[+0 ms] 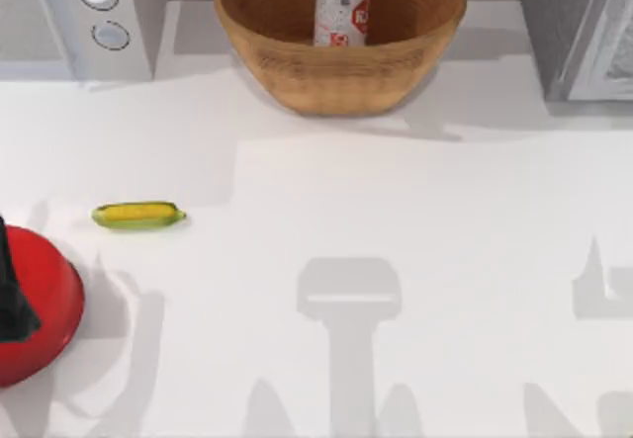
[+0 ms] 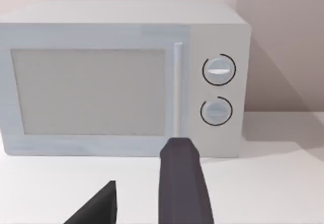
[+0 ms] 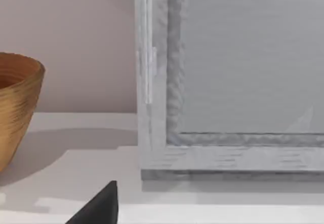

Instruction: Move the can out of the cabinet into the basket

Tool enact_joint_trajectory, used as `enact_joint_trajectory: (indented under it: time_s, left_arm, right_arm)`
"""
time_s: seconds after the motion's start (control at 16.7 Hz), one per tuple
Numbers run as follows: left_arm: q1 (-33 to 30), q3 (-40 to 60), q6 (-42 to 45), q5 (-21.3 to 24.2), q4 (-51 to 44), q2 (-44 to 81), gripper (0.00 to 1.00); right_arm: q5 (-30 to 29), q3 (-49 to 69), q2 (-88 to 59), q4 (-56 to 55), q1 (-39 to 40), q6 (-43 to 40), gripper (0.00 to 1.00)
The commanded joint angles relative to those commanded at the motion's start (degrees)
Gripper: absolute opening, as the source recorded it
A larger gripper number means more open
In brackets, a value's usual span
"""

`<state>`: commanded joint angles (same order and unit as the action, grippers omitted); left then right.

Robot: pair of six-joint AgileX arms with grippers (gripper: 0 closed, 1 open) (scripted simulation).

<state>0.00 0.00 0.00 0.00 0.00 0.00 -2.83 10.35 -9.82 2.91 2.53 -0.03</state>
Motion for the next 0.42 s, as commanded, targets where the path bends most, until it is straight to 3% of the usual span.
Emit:
enact_joint_trajectory:
  time_s: [0.42]
  left_arm:
    - [0.0, 0.0, 0.0, 0.0, 0.0, 0.0, 1.0]
  right_arm:
    - [2.8, -10.4, 9.8, -2.9, -2.5, 0.0, 1.0]
